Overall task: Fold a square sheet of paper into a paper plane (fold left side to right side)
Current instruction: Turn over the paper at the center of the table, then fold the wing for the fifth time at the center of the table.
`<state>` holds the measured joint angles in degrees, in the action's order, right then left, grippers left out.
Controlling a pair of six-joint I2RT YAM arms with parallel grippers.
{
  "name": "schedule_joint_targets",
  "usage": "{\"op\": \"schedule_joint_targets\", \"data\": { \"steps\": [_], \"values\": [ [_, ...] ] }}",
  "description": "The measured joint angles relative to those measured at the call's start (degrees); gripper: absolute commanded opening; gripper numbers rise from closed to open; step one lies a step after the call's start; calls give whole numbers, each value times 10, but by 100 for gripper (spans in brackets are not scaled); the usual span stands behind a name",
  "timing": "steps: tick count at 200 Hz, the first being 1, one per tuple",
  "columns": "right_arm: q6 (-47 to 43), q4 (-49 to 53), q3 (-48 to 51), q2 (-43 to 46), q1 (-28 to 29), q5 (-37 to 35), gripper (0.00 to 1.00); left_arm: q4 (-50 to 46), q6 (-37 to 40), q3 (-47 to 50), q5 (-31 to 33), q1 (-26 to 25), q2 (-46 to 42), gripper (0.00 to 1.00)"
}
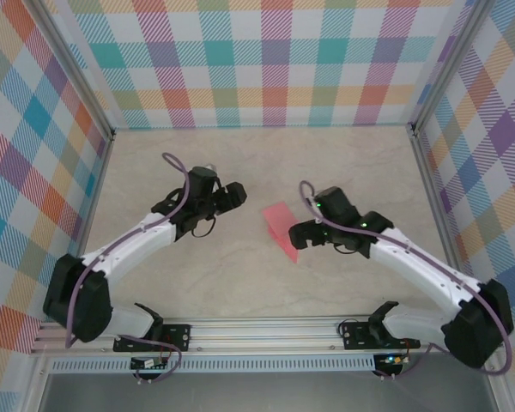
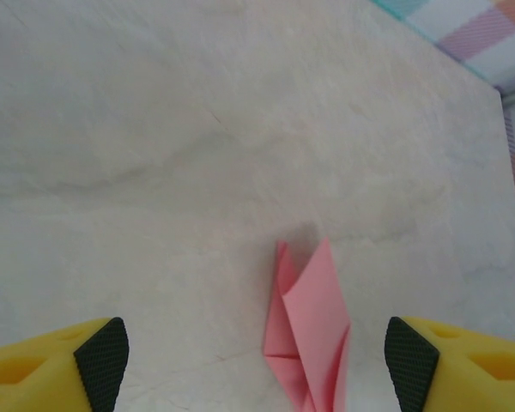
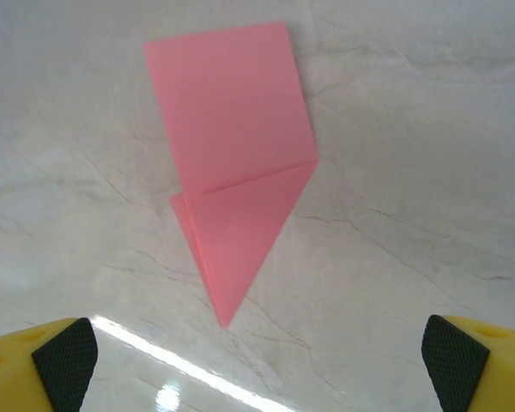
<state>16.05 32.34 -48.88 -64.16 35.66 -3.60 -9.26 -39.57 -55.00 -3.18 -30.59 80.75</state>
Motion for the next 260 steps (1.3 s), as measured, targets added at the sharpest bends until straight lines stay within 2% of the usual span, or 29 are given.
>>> {"op": "schedule_joint_targets", "data": {
  "steps": [43, 69, 94, 111, 158, 183, 197, 229, 260],
  "values": [
    [93, -137, 125, 72, -140, 224, 100, 85, -37, 0, -88, -24, 113, 76],
    [138, -185, 166, 86, -191, 302, 100, 118, -51, -10, -121, -35, 183, 75],
    [153, -200, 170, 92, -200, 340, 100, 155, -71, -22, -150, -43, 240, 70],
    [153, -203, 170, 99, -200, 353, 100, 179, -82, -24, -166, -45, 267, 62],
    [153, -205, 170, 97, -226, 386, 100, 202, -81, -40, -177, -46, 278, 20],
    [155, -228, 175, 57, -268, 436, 100, 223, -71, -35, -178, -43, 278, 5],
    [153, -242, 177, 19, -288, 465, 100, 243, -61, -19, -181, -38, 276, 0],
    [117, -259, 174, -49, -303, 504, 100, 270, -30, 36, -214, -17, 247, 0],
    [67, -277, 139, -104, -303, 537, 99, 325, 3, 95, -282, 21, 197, 0]
  ]
}}
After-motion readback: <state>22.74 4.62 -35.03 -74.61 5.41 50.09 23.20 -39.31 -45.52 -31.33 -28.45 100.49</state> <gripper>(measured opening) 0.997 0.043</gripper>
